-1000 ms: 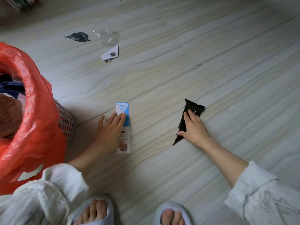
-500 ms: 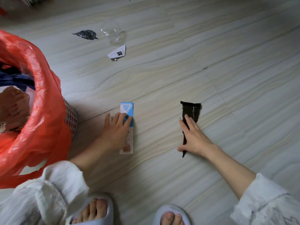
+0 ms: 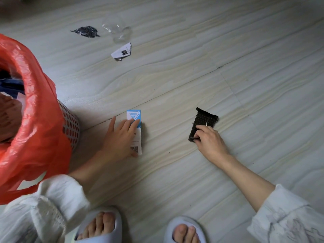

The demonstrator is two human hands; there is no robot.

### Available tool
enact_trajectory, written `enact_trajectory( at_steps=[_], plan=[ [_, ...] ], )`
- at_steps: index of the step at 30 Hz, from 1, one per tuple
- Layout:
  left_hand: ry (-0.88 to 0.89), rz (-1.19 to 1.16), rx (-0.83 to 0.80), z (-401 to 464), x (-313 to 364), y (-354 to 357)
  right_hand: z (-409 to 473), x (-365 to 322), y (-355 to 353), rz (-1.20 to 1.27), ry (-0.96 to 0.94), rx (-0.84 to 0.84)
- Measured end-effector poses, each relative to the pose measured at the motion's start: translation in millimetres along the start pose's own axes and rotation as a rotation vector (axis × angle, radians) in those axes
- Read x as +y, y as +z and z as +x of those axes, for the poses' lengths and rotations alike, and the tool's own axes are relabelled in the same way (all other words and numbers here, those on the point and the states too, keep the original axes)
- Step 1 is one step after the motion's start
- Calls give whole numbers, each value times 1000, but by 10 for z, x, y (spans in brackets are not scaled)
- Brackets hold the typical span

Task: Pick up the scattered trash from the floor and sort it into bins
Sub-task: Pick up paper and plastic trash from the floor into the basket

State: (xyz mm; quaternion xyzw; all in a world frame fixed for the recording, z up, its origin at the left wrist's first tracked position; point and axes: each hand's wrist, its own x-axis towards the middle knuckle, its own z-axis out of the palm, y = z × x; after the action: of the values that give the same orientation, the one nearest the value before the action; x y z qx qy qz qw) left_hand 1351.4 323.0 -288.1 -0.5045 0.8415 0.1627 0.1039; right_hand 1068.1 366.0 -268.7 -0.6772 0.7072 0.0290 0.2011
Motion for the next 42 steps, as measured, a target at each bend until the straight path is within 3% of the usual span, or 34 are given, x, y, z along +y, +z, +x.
enact_trajectory(
  at_steps=[4, 9, 19, 26, 31, 35, 42],
  plan=[
    [-5, -70, 128, 20, 16, -61, -91, -212, -68, 34, -2, 40],
    [-57, -257, 106, -126, 173, -454, -143, -567, -421, 111, 52, 78],
    [-88, -432, 645, -977, 171, -1752, -225, -1688, -1546, 435, 21, 156],
    [-214, -553, 1024, -1544, -476, -2513, -326, -2604, -2145, 660, -65, 249],
    [-346, -307, 806, -1562, -1248, -2575, -300, -3067, -2198, 788, -97, 269],
    [-238, -254, 679, -1336, -1524, -2453, -242, -3099, -2041, 751, -77, 220],
    [-240, -181, 436, -918, -1745, -2177, -10, -3004, -1844, 828, -70, 194]
  ],
)
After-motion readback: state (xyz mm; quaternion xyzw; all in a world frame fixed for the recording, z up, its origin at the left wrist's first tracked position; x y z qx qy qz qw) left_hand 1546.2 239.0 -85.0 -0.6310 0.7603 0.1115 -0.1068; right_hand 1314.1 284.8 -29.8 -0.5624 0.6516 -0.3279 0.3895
